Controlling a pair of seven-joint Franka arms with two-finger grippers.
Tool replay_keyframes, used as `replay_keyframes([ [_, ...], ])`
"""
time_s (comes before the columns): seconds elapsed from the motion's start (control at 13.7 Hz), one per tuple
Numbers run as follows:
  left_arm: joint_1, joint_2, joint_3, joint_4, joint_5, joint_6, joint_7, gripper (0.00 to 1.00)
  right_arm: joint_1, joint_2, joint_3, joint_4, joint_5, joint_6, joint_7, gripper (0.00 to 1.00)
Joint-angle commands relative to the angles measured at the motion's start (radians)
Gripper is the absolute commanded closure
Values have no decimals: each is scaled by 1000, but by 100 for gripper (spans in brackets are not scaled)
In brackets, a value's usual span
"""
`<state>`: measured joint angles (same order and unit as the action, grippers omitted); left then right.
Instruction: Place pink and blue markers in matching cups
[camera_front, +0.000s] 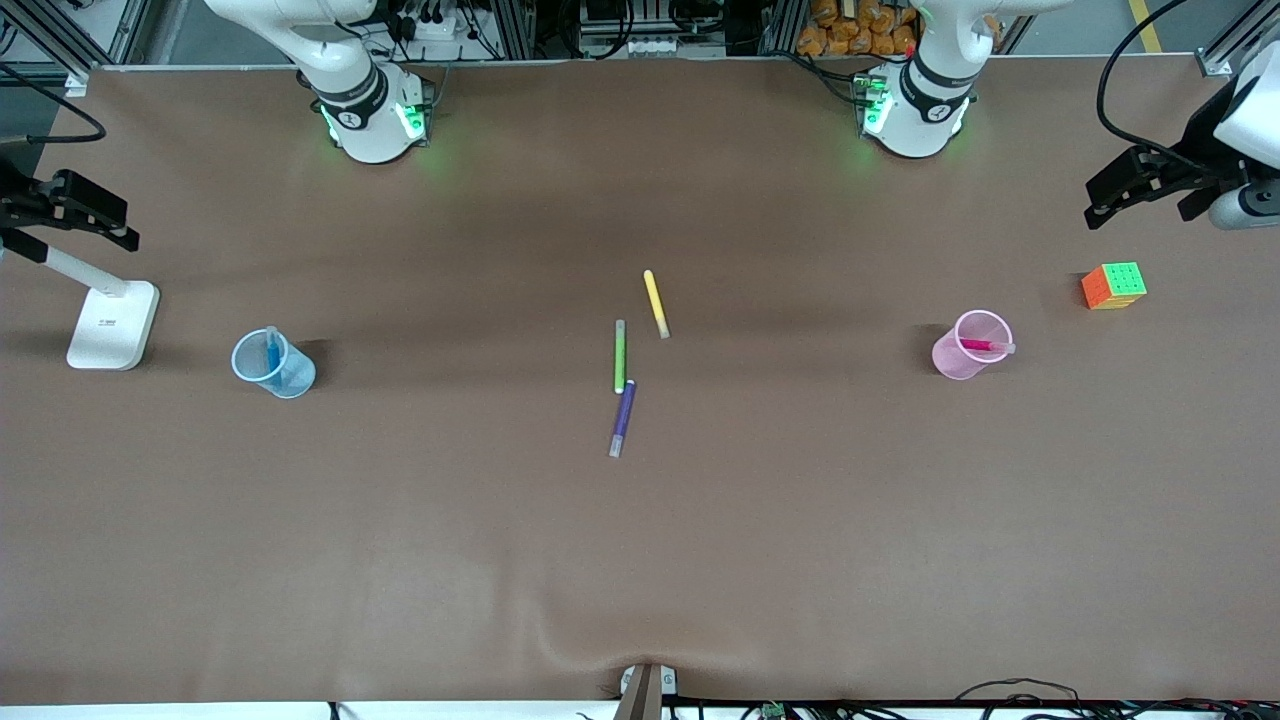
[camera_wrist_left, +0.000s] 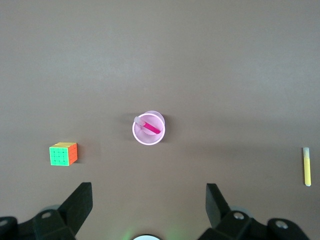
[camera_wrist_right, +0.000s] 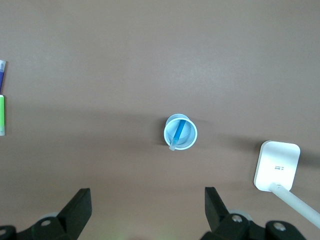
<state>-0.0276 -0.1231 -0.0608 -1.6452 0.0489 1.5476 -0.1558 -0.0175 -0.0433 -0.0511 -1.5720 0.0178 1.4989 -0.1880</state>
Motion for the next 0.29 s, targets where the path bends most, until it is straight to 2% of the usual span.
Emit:
replay_keyframes([
  [0.0,-2,20,7,42,-17,-21,15,0,-21,-35,4,-37,36,3,-7,0],
  [0.22,5,20,9,42,-18,-32,15,0,-21,-36,5,-36,36,-9,-8,0],
])
